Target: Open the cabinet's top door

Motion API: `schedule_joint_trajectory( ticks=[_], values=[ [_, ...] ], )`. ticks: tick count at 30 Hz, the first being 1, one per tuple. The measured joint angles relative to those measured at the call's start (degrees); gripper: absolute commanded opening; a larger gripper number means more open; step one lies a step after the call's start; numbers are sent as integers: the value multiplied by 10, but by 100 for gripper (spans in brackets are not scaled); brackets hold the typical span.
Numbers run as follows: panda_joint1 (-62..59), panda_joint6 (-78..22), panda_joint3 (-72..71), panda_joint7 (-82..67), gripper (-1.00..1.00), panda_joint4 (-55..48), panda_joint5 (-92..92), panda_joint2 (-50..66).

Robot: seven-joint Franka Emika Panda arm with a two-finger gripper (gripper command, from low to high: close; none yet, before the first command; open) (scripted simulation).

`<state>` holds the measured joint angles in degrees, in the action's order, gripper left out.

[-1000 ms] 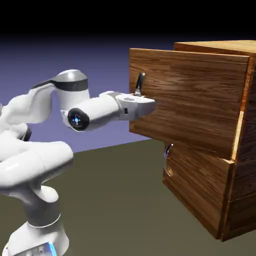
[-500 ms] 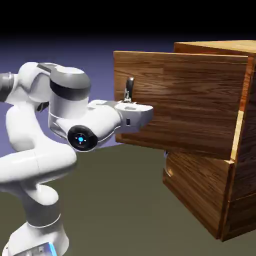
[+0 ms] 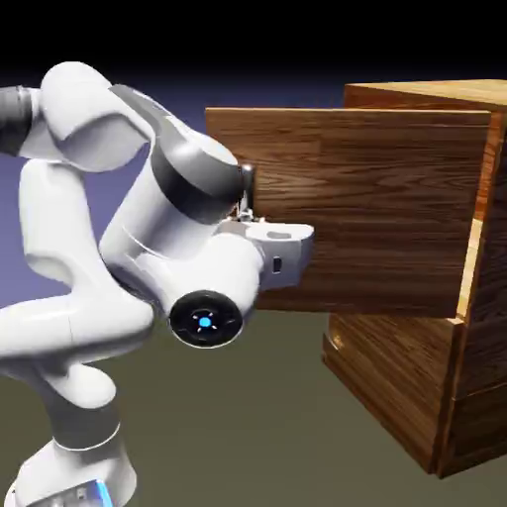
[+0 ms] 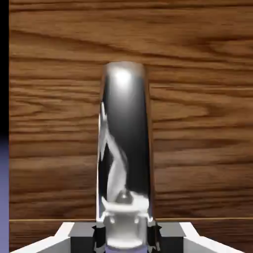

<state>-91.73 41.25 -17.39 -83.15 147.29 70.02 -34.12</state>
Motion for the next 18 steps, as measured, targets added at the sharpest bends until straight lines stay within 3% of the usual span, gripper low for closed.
schedule_joint_trajectory(
  ticks=[18],
  values=[
    [25, -79, -24, -91, -100, -352, -228, 359]
  ],
)
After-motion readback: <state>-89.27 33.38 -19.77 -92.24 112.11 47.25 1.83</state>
